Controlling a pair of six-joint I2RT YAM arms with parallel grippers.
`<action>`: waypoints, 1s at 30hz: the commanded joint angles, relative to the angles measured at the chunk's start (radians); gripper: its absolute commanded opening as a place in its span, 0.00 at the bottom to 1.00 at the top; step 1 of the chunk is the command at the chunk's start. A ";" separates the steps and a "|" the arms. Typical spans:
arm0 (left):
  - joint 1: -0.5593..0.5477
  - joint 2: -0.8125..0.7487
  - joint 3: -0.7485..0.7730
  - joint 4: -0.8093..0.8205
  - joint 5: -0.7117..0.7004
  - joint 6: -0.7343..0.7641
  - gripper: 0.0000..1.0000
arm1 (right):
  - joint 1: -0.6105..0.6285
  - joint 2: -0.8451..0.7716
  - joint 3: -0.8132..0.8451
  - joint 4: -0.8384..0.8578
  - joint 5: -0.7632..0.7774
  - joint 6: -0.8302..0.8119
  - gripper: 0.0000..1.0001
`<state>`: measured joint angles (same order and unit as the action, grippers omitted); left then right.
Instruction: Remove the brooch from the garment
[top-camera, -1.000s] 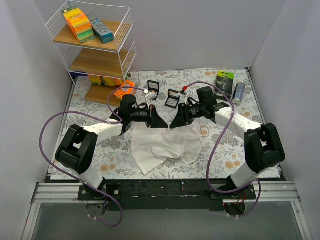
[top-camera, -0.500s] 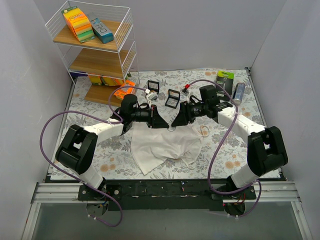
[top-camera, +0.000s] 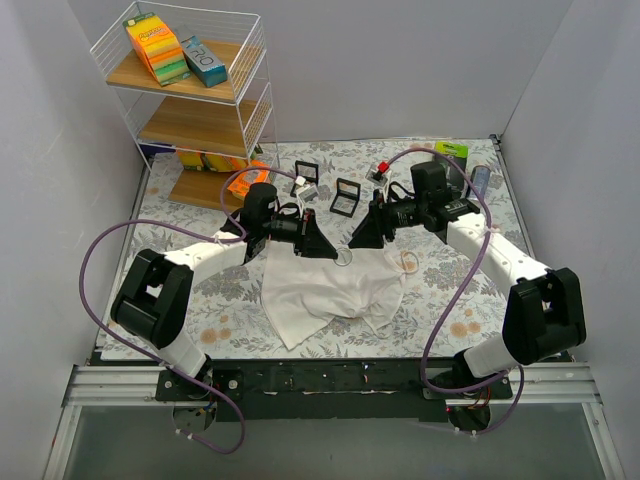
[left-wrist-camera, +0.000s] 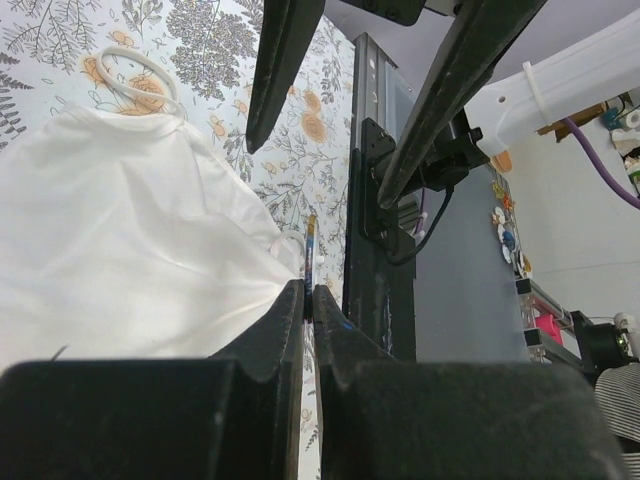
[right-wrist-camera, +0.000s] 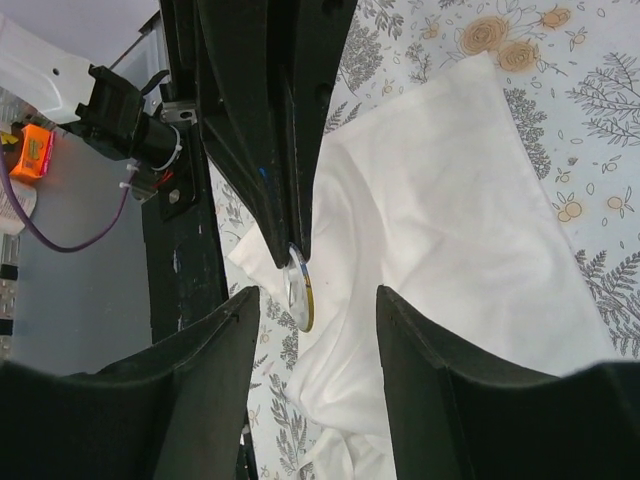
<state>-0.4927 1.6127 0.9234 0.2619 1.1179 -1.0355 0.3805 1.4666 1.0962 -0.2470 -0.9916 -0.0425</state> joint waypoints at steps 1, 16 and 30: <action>0.005 -0.053 0.017 0.008 0.034 0.012 0.00 | -0.002 -0.014 -0.010 -0.035 -0.013 -0.049 0.57; 0.005 -0.066 0.015 0.016 0.046 -0.003 0.00 | 0.026 -0.020 -0.079 0.006 -0.047 -0.017 0.52; 0.005 -0.046 0.022 0.045 0.048 -0.024 0.00 | 0.046 0.008 -0.090 0.092 -0.128 0.035 0.11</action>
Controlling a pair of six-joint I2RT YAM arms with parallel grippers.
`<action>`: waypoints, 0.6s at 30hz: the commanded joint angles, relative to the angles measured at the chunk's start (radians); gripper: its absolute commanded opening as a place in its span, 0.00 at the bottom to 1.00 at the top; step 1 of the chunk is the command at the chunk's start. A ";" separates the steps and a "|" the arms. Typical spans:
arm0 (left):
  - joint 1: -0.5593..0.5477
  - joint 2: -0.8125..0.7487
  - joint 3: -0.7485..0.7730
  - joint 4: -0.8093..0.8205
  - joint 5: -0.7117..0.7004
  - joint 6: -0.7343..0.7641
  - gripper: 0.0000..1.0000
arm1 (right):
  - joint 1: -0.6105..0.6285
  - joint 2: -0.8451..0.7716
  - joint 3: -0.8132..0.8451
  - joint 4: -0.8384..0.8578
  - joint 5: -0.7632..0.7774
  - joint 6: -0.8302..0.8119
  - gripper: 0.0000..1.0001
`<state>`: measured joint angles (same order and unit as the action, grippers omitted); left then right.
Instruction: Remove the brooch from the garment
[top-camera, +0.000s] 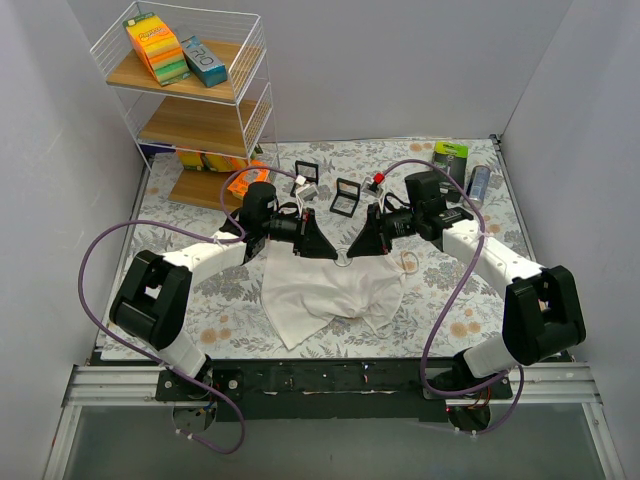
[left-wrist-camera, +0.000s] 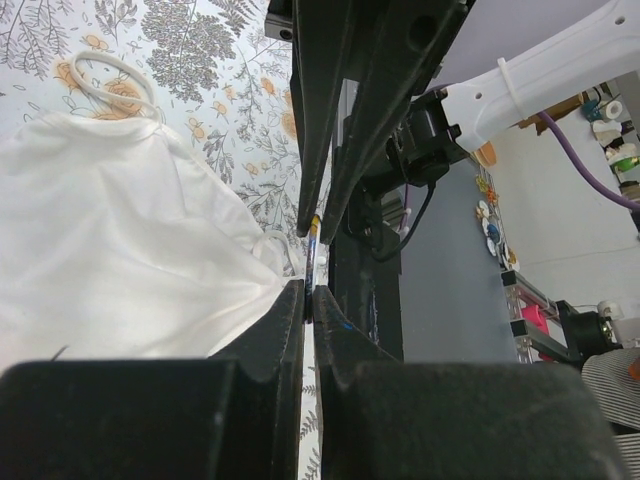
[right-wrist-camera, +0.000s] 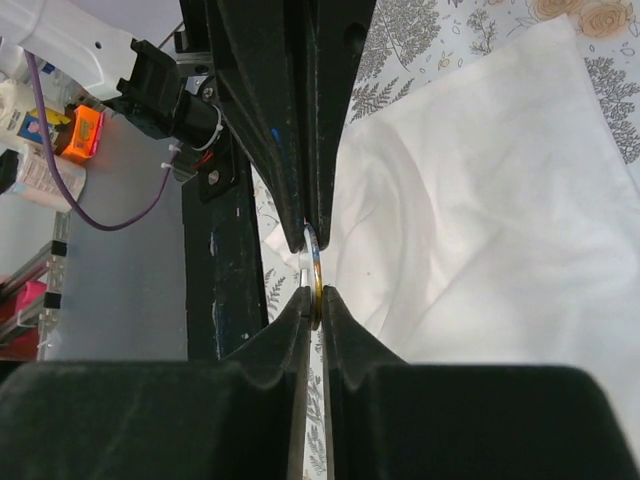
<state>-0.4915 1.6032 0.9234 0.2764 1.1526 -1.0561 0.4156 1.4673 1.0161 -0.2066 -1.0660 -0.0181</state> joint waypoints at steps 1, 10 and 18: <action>0.004 -0.037 0.019 0.035 0.012 -0.011 0.00 | 0.011 0.005 -0.011 0.053 -0.054 0.010 0.06; 0.005 -0.032 0.048 -0.022 -0.074 0.022 0.41 | 0.011 0.004 0.025 0.015 0.010 -0.006 0.01; 0.076 -0.091 0.077 -0.314 -0.155 0.237 0.69 | -0.029 0.042 0.188 -0.151 0.193 -0.172 0.01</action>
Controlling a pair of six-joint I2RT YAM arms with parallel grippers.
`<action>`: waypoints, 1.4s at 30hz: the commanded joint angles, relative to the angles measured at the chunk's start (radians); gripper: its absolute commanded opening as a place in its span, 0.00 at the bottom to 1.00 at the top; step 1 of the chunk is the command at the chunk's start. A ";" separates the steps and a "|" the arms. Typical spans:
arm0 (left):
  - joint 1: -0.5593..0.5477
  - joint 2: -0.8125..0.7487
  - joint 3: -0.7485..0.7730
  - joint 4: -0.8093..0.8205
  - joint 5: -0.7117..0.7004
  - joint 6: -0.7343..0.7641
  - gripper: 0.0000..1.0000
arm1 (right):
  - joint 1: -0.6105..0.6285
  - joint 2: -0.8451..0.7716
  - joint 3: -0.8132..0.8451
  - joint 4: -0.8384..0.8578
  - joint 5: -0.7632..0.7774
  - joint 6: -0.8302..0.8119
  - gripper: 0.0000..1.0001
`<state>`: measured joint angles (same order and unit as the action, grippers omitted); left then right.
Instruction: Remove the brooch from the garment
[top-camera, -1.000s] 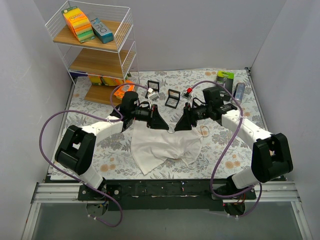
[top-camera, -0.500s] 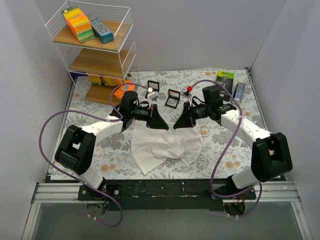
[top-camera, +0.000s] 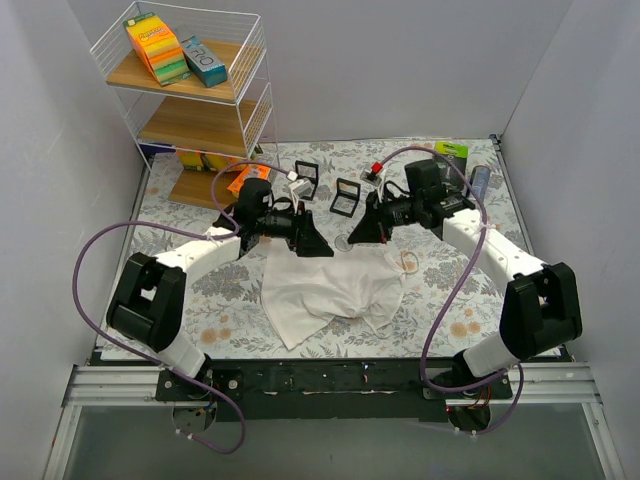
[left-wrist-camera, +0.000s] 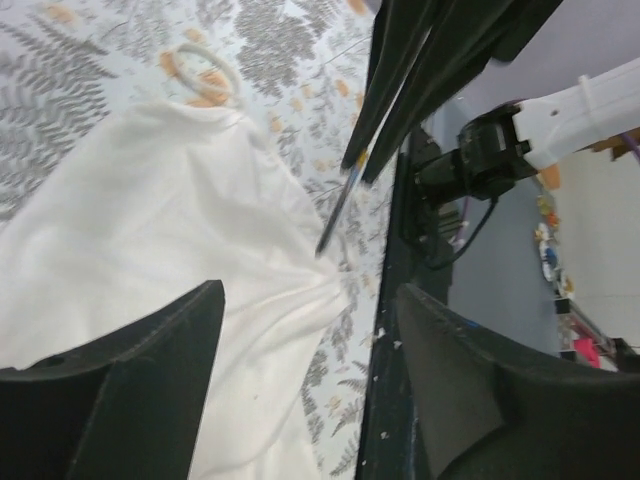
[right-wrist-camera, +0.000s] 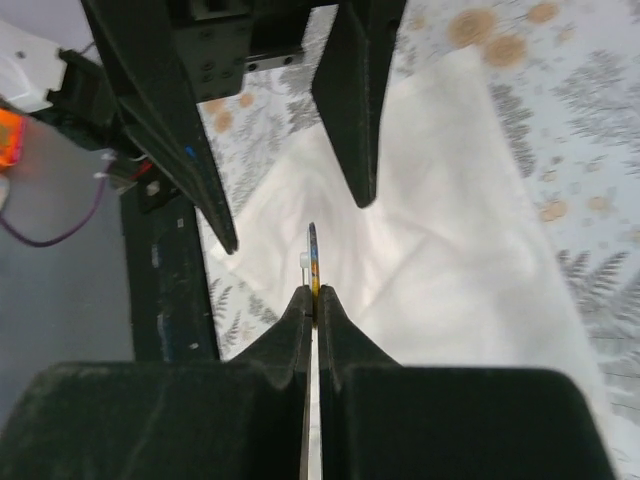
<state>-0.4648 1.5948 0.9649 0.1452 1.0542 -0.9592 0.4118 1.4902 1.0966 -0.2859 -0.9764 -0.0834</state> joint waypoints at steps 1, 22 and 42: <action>0.058 -0.099 0.037 -0.215 -0.065 0.155 0.73 | -0.027 0.034 0.152 -0.082 0.149 -0.127 0.01; 0.173 -0.280 -0.006 -0.685 -0.361 0.632 0.77 | 0.022 0.510 0.666 -0.124 0.716 -0.729 0.01; 0.189 -0.173 0.060 -0.708 -0.359 0.600 0.77 | 0.145 0.577 0.476 0.211 0.958 -0.863 0.01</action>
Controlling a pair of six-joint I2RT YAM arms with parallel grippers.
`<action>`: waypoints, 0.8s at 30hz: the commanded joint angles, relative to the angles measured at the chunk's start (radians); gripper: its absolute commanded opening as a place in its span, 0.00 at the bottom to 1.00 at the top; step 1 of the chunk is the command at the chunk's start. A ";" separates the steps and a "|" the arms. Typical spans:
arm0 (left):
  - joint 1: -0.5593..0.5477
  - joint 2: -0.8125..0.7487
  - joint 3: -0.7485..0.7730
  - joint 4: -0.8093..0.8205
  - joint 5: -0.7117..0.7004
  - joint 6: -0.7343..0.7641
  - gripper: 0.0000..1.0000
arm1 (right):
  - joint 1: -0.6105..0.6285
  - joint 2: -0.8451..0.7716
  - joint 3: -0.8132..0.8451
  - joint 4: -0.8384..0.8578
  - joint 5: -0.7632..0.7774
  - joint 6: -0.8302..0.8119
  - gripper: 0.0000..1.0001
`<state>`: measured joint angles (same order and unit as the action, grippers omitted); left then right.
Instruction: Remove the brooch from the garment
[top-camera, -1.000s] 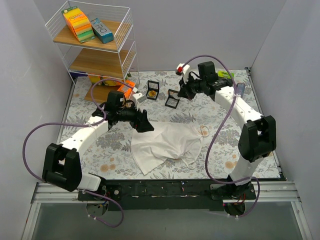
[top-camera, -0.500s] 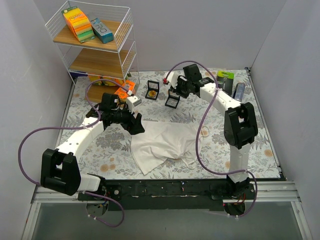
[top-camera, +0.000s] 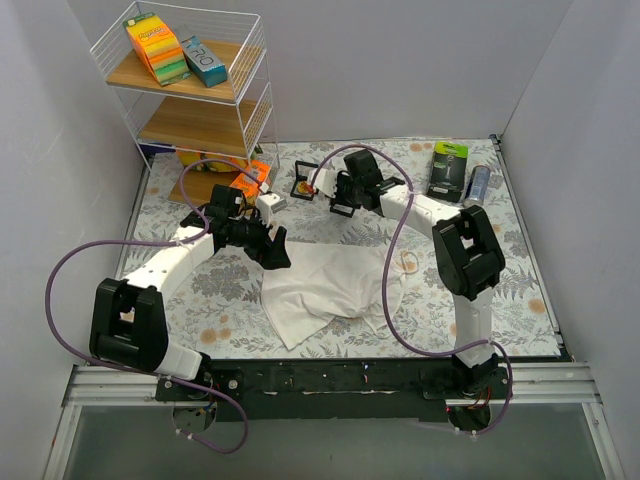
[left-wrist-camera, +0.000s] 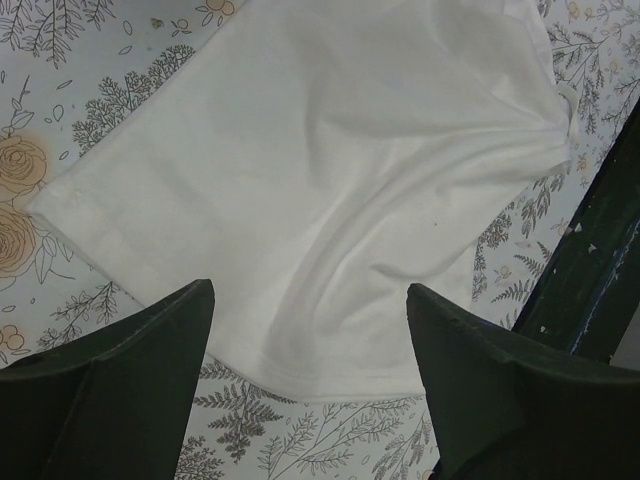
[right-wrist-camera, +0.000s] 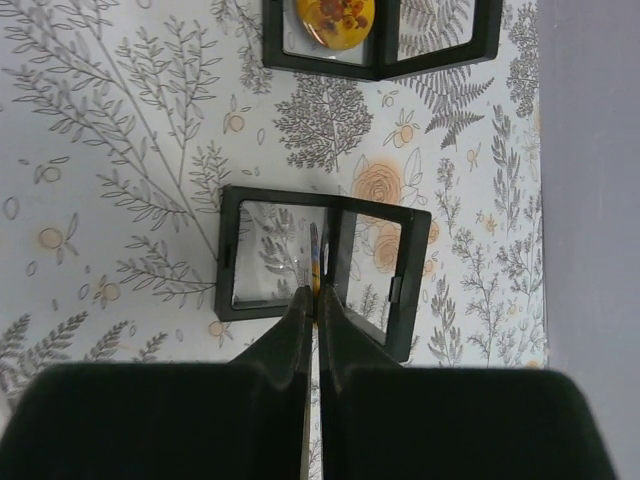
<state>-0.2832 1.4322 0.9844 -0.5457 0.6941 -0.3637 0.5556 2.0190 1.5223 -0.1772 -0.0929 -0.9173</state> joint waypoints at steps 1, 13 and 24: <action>0.006 -0.009 0.040 -0.019 -0.001 0.003 0.77 | 0.001 0.070 0.061 0.105 0.090 -0.029 0.01; 0.007 -0.004 0.036 -0.014 -0.025 -0.001 0.77 | 0.001 0.176 0.128 0.062 0.136 -0.092 0.01; 0.007 0.028 0.056 0.004 -0.001 -0.014 0.77 | 0.000 0.150 0.163 -0.056 0.156 -0.043 0.25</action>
<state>-0.2832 1.4616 1.0019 -0.5526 0.6765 -0.3740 0.5583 2.1838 1.6226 -0.1673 0.0559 -0.9894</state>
